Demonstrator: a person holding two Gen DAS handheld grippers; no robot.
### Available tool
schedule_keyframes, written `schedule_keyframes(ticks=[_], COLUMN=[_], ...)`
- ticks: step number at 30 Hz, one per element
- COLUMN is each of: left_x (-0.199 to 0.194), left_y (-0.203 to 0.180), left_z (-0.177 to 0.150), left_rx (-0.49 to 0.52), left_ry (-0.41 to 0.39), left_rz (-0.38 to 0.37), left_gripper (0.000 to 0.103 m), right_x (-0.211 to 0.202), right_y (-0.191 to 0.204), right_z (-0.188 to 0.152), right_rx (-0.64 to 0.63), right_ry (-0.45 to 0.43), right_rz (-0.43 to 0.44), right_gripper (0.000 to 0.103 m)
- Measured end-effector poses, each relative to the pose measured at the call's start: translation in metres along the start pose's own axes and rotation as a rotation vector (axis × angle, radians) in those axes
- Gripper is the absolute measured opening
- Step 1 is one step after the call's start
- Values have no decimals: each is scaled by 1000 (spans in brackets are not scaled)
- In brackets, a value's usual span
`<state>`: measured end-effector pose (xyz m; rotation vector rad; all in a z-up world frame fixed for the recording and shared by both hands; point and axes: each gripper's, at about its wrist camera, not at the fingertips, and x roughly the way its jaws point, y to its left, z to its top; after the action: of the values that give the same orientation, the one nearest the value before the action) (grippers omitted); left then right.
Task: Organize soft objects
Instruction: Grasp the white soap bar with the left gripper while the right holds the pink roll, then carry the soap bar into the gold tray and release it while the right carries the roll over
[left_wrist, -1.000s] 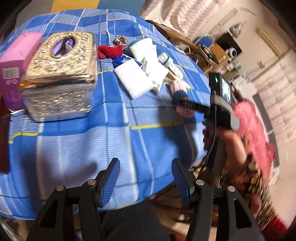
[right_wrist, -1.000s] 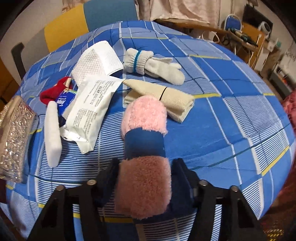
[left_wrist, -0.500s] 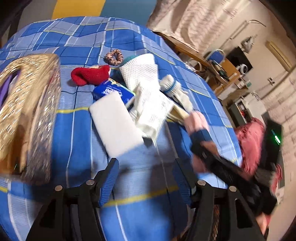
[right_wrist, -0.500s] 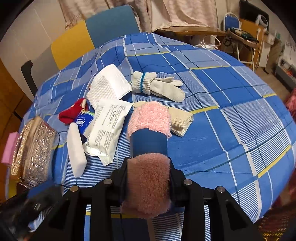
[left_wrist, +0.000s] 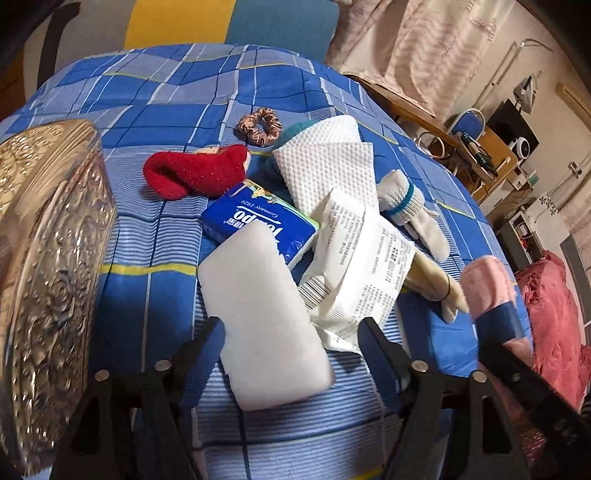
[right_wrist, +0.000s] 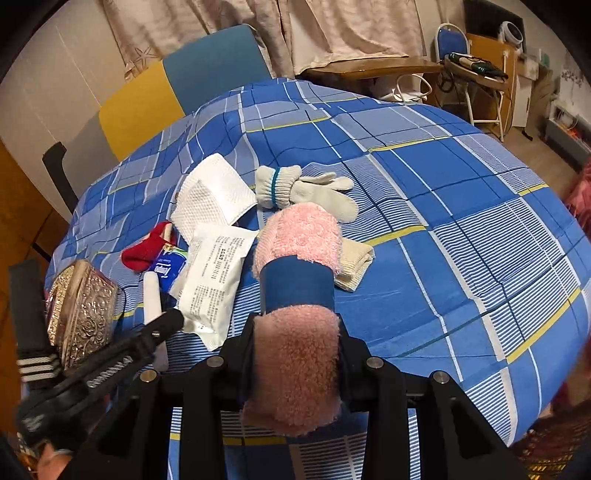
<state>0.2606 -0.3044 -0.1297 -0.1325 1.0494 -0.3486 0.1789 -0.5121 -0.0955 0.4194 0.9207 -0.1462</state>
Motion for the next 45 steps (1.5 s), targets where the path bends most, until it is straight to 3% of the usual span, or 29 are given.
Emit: schedule_keyframes(ticks=[4,7,10,13,16,20,26,33,40,45], left_x=[-4,-5,-9,-18,-36,-61,-103,-169,-214,-235], left_y=[1,4,4,-1,-9,-10,8,52,122,179], left_z=[-3,-3,-6,-10,-16,-26,-29,-29,-23,-18], left_rx=[28,26,42,90,156,194,173,161,96,34], left_ry=[-9,-6,-4,-19,-65,-112,-147,-217,-248,-276], left_rz=[-20,6,8,20,36,-17,-114,-204,-207,-147], left_gripper=[74,58,52,35,28,26,25,25,25,25], right_x=[0,0,0,0,1,4,4,5,4,-2], right_y=[-1,1,1,2,4,3,5,9,24,50], right_z=[0,-1,-2,-3,-3,-5,-7,-11,-21,-31], right_rx=[14,9,11,7,2,4,-11,-35,-75,-178], right_ry=[-1,-2,-1,-2,-2,5,-7,-15,-30,-76], right_rz=[21,26,35,38,42,48,34,26,22,-15], right_gripper=[37,37,37,37,37,37,37,37,37,37])
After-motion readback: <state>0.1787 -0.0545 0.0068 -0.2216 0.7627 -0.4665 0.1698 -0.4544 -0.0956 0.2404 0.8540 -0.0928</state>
